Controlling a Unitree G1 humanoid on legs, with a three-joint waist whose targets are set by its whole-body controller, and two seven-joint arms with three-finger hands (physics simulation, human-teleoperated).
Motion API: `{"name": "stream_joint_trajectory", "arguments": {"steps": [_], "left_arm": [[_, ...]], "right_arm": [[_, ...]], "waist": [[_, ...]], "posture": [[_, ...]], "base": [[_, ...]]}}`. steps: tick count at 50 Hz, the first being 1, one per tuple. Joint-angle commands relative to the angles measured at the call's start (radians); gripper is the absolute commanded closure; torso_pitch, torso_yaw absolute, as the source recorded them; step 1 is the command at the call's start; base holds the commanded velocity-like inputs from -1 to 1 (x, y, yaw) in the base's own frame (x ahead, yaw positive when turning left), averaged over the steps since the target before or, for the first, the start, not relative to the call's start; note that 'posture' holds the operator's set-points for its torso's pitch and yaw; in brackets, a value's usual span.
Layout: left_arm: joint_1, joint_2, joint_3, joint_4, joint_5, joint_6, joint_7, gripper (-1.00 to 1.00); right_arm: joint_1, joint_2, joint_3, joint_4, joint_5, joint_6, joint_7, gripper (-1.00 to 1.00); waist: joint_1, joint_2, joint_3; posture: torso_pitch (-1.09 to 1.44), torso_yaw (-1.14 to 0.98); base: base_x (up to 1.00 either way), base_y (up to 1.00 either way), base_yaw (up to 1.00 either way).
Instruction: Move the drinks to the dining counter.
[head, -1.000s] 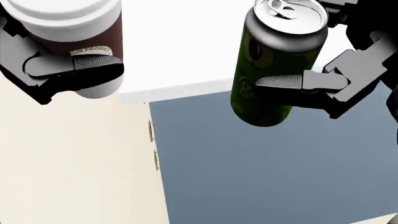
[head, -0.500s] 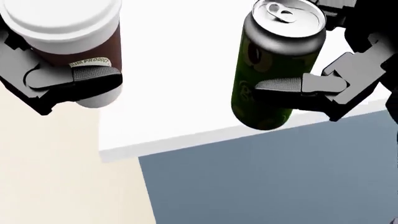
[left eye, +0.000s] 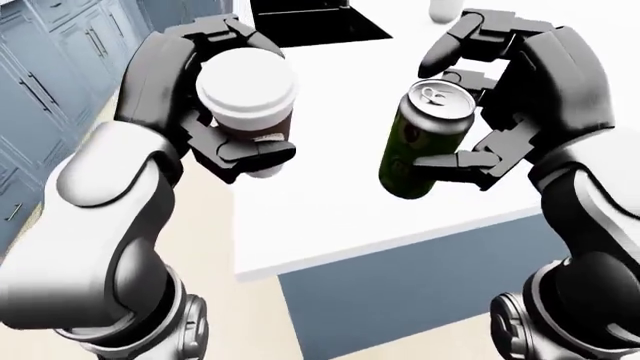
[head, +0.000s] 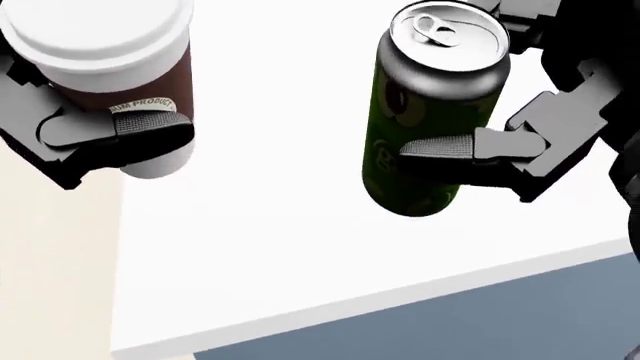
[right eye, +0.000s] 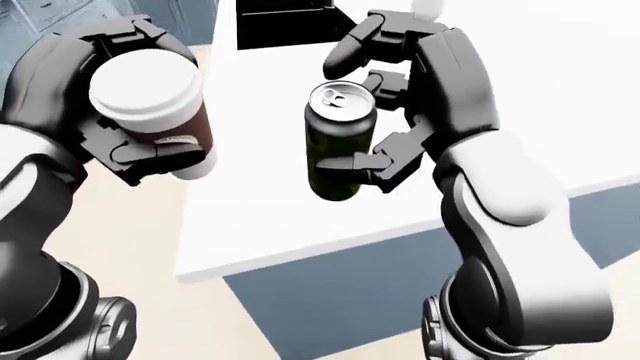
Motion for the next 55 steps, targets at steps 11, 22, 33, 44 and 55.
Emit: {"name": "stream_joint_trajectory", "arguments": {"steps": [11,22,33,44,55], "left_arm": [[0.037,-0.088,-0.083,0.188,0.048,-0.305,0.069,1.00],[0.031,-0.167,-0.096,0.413,0.115,-0.519,0.076,1.00],[0.119,-0.224,-0.120,0.535,0.138,-0.679,0.106,1.00],[0.175,-0.251,-0.132,0.576,0.158,-0.739,0.101,1.00],[0.194,-0.259,-0.130,0.635,0.151,-0.777,0.099,1.00]], "right_arm": [[-0.053,0.002,-0.040,-0.016,-0.036,-0.049,-0.019,1.00],[-0.056,0.001,-0.038,-0.011,-0.020,-0.057,-0.039,1.00],[-0.041,-0.001,-0.040,-0.013,-0.016,-0.068,-0.044,1.00],[-0.032,-0.003,-0.037,-0.010,-0.013,-0.081,-0.047,1.00],[-0.023,-0.001,-0.037,-0.011,-0.015,-0.086,-0.047,1.00]], "waist": [[0.010,-0.044,-0.002],[-0.005,-0.036,-0.019],[-0.002,-0.041,-0.031],[0.001,-0.038,-0.030],[0.000,-0.033,-0.033]], "posture": [[0.00,0.00],[0.00,0.00],[0.00,0.00],[0.00,0.00],[0.00,0.00]], "base": [[-0.06,0.01,0.00],[0.00,0.00,0.00],[0.00,0.00,0.00],[0.00,0.00,0.00],[0.00,0.00,0.00]]}}
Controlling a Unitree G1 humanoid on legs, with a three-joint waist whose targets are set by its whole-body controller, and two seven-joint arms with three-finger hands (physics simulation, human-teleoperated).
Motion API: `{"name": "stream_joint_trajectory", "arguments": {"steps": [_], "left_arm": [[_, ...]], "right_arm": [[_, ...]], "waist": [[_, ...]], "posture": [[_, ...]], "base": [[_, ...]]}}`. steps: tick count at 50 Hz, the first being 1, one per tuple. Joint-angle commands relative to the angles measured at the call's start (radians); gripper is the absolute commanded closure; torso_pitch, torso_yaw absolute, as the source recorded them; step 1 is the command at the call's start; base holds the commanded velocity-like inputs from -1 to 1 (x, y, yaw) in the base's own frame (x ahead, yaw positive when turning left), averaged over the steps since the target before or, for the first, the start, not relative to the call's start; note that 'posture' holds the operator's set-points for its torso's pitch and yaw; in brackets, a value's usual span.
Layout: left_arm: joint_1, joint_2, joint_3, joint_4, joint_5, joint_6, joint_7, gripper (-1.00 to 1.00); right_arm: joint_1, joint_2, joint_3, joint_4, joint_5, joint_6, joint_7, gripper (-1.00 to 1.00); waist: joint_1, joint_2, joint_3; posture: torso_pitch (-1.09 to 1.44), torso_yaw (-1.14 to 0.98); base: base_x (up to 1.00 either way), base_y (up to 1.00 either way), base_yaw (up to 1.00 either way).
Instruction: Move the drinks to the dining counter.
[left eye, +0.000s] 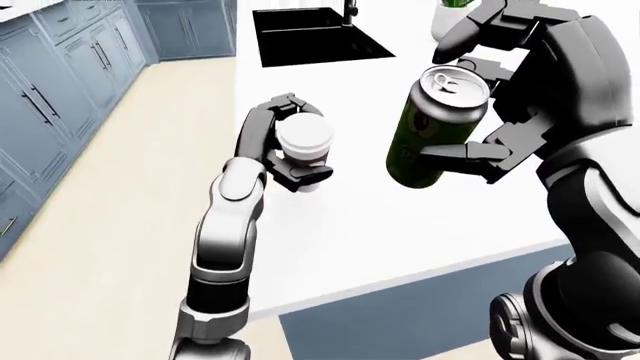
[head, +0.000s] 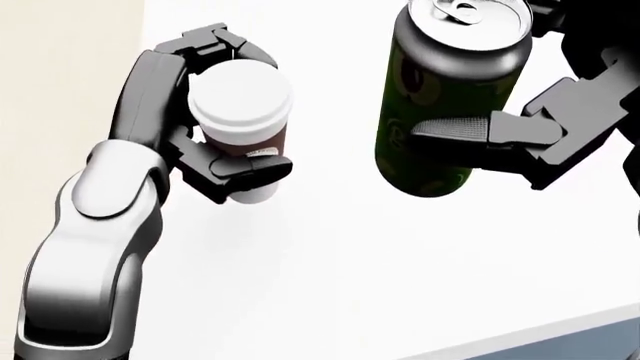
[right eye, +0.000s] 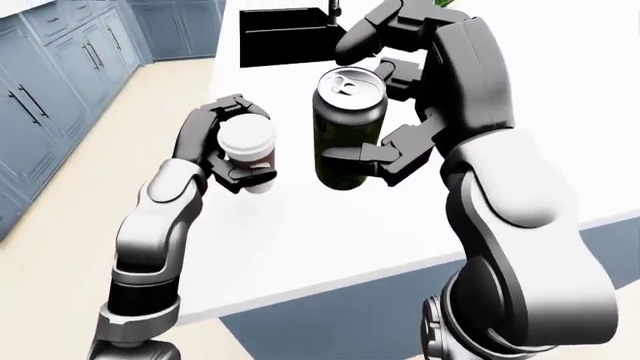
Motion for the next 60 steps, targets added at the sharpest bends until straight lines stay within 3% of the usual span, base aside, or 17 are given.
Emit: {"name": "stream_joint_trajectory", "arguments": {"steps": [1,9,13,16,18,21,26,28,32,38,41,48,60], "left_arm": [[-0.006,-0.006,-0.004,-0.016,-0.003,-0.042,0.004,1.00],[-0.002,-0.002,0.000,0.034,-0.009,-0.067,0.005,0.81],[0.003,-0.005,-0.007,0.046,-0.005,-0.061,0.000,0.54],[0.002,-0.005,-0.005,0.040,-0.003,-0.050,-0.002,0.46],[0.003,-0.005,-0.004,0.037,-0.005,-0.048,-0.004,0.18],[0.000,-0.004,-0.003,0.033,-0.005,-0.045,-0.005,-0.08],[-0.001,-0.004,-0.004,0.014,-0.005,-0.029,-0.007,-0.36],[0.002,-0.004,-0.007,0.007,-0.003,-0.025,-0.010,-0.62],[-0.001,-0.005,-0.006,-0.001,-0.003,-0.017,-0.013,-0.83],[0.002,0.000,-0.006,-0.053,0.001,0.018,-0.024,-0.86],[0.005,0.011,0.002,-0.107,0.000,0.061,-0.033,-1.00],[0.043,0.048,0.025,-0.272,0.006,0.175,-0.055,-1.00],[0.149,0.092,0.087,-0.580,-0.042,0.340,-0.068,-1.00]], "right_arm": [[-0.027,-0.007,-0.013,-0.010,-0.011,-0.040,-0.010,1.00],[-0.033,-0.007,-0.010,-0.014,-0.013,-0.032,-0.010,1.00],[-0.039,-0.010,-0.014,-0.015,-0.012,-0.023,-0.008,1.00],[-0.041,-0.010,-0.016,-0.017,-0.011,-0.019,-0.008,1.00],[-0.037,-0.009,-0.013,-0.016,-0.011,-0.024,-0.009,1.00],[-0.032,-0.008,-0.011,-0.010,-0.013,-0.035,-0.009,1.00],[-0.035,-0.007,-0.010,-0.014,-0.014,-0.029,-0.009,1.00],[-0.033,-0.006,-0.010,-0.014,-0.015,-0.031,-0.008,1.00],[-0.028,-0.006,-0.009,-0.008,-0.017,-0.041,-0.007,1.00],[-0.036,-0.007,-0.008,-0.010,-0.018,-0.033,-0.005,1.00],[-0.043,-0.009,-0.007,-0.006,-0.020,-0.031,-0.004,1.00],[-0.030,0.010,0.036,0.076,-0.063,-0.108,-0.002,1.00],[-0.024,0.113,0.109,0.310,-0.210,-0.313,-0.018,1.00]], "waist": [[0.001,-0.006,-0.021],[0.000,-0.002,-0.023],[-0.001,-0.001,-0.025],[-0.002,0.000,-0.025],[-0.002,0.000,-0.025],[-0.002,0.001,-0.025],[-0.002,0.000,-0.025],[-0.003,0.000,-0.024],[-0.003,-0.001,-0.023],[-0.003,-0.002,-0.024],[-0.003,-0.002,-0.021],[-0.006,-0.004,-0.014],[-0.010,0.003,-0.012]], "posture": [[0.00,0.00],[0.00,0.00],[0.00,0.00],[0.00,0.00],[0.00,0.00],[0.00,0.00],[0.00,0.00],[0.00,0.00],[0.00,0.00],[0.00,0.00],[0.00,0.00],[0.00,0.00],[0.00,0.00]], "base": [[0.00,0.00,0.00],[0.00,0.00,0.00],[0.00,0.00,0.00],[0.00,0.00,0.00],[0.00,0.00,0.00],[0.00,0.00,0.00],[0.00,0.00,0.00],[0.00,0.00,0.00],[0.00,0.00,0.00],[0.00,0.00,0.00],[0.00,0.00,0.00],[0.00,0.00,0.00],[0.00,0.00,0.00]]}}
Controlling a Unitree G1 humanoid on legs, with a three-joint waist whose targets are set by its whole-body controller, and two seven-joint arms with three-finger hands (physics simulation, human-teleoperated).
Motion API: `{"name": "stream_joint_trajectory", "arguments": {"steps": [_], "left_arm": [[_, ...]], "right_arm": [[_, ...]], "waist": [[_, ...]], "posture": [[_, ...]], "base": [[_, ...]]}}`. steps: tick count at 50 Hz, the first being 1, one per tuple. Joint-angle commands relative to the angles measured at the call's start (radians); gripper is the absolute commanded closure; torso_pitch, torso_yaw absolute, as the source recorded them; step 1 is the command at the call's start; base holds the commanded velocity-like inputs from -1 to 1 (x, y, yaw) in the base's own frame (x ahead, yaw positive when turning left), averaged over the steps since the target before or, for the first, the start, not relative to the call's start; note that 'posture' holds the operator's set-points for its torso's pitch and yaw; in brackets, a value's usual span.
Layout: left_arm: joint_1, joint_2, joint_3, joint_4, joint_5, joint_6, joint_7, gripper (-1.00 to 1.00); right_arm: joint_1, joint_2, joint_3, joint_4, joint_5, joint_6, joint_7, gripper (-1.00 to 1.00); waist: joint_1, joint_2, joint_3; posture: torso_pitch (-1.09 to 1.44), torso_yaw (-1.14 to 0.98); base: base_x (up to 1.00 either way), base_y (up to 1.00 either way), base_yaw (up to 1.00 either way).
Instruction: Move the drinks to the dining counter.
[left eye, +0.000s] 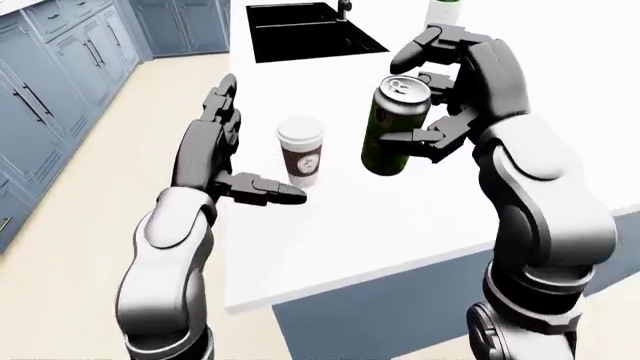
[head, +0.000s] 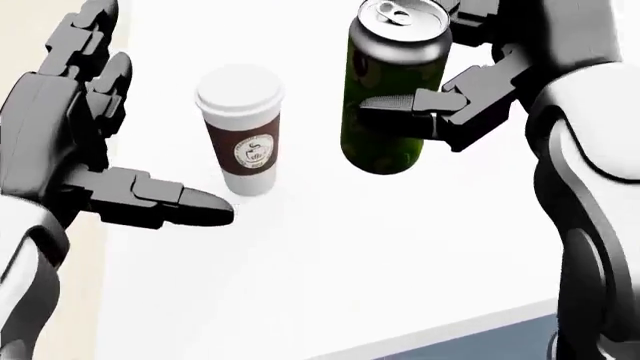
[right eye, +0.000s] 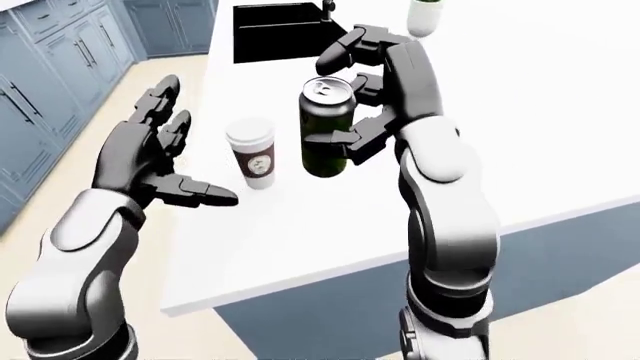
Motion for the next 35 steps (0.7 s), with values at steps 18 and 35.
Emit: {"name": "stream_joint_trajectory", "arguments": {"steps": [18,35], "left_arm": [[0.049,0.015,0.024,-0.236,-0.070,0.092,0.022,-1.00],[0.043,0.026,0.031,-0.230,-0.093,0.087,0.039,-1.00]], "right_arm": [[0.008,0.147,0.043,0.310,-0.219,-0.392,-0.159,1.00],[0.058,0.176,0.049,0.462,-0.252,-0.536,-0.210,1.00]], "waist": [[0.003,0.009,-0.032],[0.004,0.009,-0.039]], "posture": [[0.00,0.00],[0.00,0.00]], "base": [[0.00,0.00,0.00],[0.00,0.00,0.00]]}}
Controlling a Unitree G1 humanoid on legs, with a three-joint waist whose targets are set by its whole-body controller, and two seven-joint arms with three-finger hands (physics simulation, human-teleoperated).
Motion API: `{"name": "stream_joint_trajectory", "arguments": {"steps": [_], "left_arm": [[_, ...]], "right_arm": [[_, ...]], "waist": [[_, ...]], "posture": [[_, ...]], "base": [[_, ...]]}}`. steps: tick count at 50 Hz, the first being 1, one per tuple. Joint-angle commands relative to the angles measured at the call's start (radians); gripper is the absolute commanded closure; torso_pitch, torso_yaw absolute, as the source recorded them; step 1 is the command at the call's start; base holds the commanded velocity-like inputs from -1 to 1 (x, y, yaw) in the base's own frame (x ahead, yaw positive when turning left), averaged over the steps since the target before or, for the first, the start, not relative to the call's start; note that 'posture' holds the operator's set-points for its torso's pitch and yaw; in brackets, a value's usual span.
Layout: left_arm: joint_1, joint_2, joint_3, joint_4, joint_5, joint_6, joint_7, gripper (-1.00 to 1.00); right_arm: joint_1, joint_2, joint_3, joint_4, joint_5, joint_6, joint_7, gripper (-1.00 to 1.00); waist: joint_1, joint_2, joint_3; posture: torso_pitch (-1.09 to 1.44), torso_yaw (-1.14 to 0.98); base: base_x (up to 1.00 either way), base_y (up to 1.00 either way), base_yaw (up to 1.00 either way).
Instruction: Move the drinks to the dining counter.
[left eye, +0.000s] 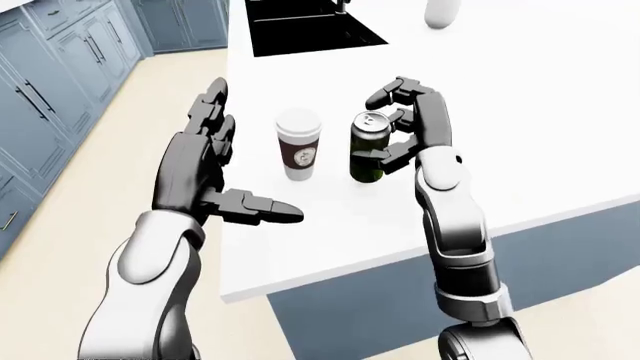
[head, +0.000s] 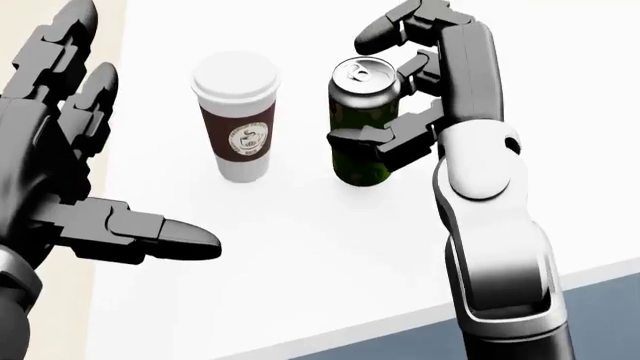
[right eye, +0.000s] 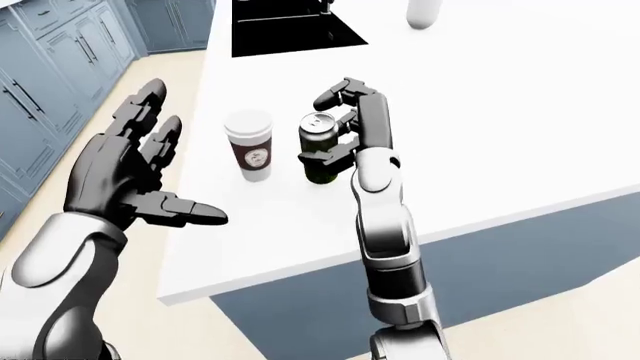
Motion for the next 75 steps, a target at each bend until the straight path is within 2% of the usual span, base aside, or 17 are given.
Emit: {"name": "stream_joint_trajectory", "arguments": {"steps": [1,5,14,17,33,36,41,51,52,54,57,66,70,71,72,74,75], "left_arm": [[-0.025,0.007,0.006,-0.023,-0.001,-0.034,0.005,-1.00],[-0.025,0.010,0.007,-0.025,-0.003,-0.033,0.006,-1.00],[-0.025,0.012,0.006,-0.030,-0.007,-0.028,0.008,-1.00],[-0.022,0.012,0.010,-0.023,-0.009,-0.038,0.005,-1.00],[-0.027,0.017,0.016,-0.021,-0.023,-0.038,0.004,-1.00],[-0.032,0.019,0.015,-0.026,-0.024,-0.028,0.006,-1.00],[-0.026,0.019,0.015,-0.027,-0.026,-0.033,0.006,-1.00],[-0.042,0.025,0.025,-0.043,-0.035,-0.005,0.012,-1.00],[-0.042,0.025,0.026,-0.043,-0.036,-0.005,0.014,-1.00],[-0.043,0.026,0.029,-0.043,-0.038,-0.006,0.015,-1.00],[-0.057,0.030,0.038,-0.057,-0.048,0.017,0.020,-1.00],[-0.080,0.042,0.048,-0.073,-0.068,0.048,0.031,-1.00],[-0.068,0.044,0.043,-0.071,-0.072,0.035,0.035,-1.00],[-0.072,0.043,0.041,-0.076,-0.074,0.042,0.038,-1.00],[-0.070,0.042,0.038,-0.075,-0.073,0.038,0.039,-1.00],[-0.067,0.038,0.028,-0.077,-0.071,0.037,0.041,-1.00],[-0.068,0.037,0.026,-0.077,-0.071,0.037,0.041,-1.00]], "right_arm": [[-0.032,-0.002,-0.003,-0.031,-0.005,-0.052,-0.018,1.00],[-0.030,-0.001,-0.004,-0.018,-0.004,-0.061,-0.024,0.91],[-0.012,-0.001,0.000,-0.012,-0.004,-0.081,-0.024,0.22],[-0.009,-0.001,0.001,-0.007,-0.007,-0.091,-0.022,0.09],[-0.012,-0.003,-0.004,0.005,-0.008,-0.112,-0.019,-0.18],[-0.012,-0.005,-0.005,0.004,-0.007,-0.114,-0.016,-0.41],[0.022,-0.007,-0.014,-0.017,0.012,-0.123,-0.013,-1.00],[0.066,-0.037,-0.043,-0.160,0.080,-0.049,0.006,-1.00],[0.068,-0.041,-0.038,-0.170,0.079,-0.043,0.013,-1.00],[0.071,-0.042,-0.036,-0.192,0.078,-0.025,0.019,-1.00],[0.069,-0.044,-0.040,-0.201,0.080,-0.006,0.019,-1.00],[0.064,-0.047,-0.037,-0.205,0.075,0.001,0.023,-1.00],[0.071,-0.044,-0.045,-0.243,0.081,0.069,0.035,-1.00],[0.070,-0.043,-0.061,-0.256,0.104,0.078,0.038,-1.00],[0.069,-0.048,-0.071,-0.277,0.122,0.099,0.040,-1.00],[0.076,-0.062,-0.078,-0.320,0.142,0.129,0.037,-1.00],[0.078,-0.067,-0.082,-0.325,0.152,0.132,0.035,-1.00]], "waist": [[0.000,0.002,-0.025],[0.000,0.001,-0.028],[0.000,0.000,-0.028],[0.001,-0.001,-0.028],[0.001,-0.001,-0.027],[0.001,-0.001,-0.027],[0.001,-0.002,-0.026],[0.004,-0.004,-0.024],[0.001,0.001,-0.033],[-0.004,0.003,-0.079],[-0.004,0.005,-0.060],[0.002,-0.020,-0.049],[0.018,0.027,-0.028],[0.020,0.098,-0.036],[0.034,0.107,-0.001],[0.018,0.041,-0.015],[0.004,0.030,-0.013]], "posture": [[0.00,0.00],[0.00,0.00],[0.00,0.00],[0.00,0.00],[0.00,0.00],[0.00,0.00],[0.00,0.00],[0.00,0.00],[0.00,0.00],[0.00,0.00],[0.00,0.00],[0.00,0.00],[0.00,0.00],[0.00,0.00],[0.00,0.00],[0.00,0.00],[0.00,0.00]], "base": [[0.00,0.00,0.00],[0.00,0.00,0.00],[0.00,0.00,0.00],[0.00,0.00,0.00],[0.00,0.00,0.00],[0.00,0.00,0.00],[0.00,0.00,0.00],[0.00,0.00,0.00],[-0.28,0.00,0.00],[-0.75,0.00,0.00],[-1.00,0.00,0.00],[-1.00,0.00,0.00],[-0.94,-0.05,0.00],[-0.51,-0.89,0.00],[-0.45,-1.00,0.00],[-0.39,0.00,-1.00],[-0.38,0.00,-1.00]]}}
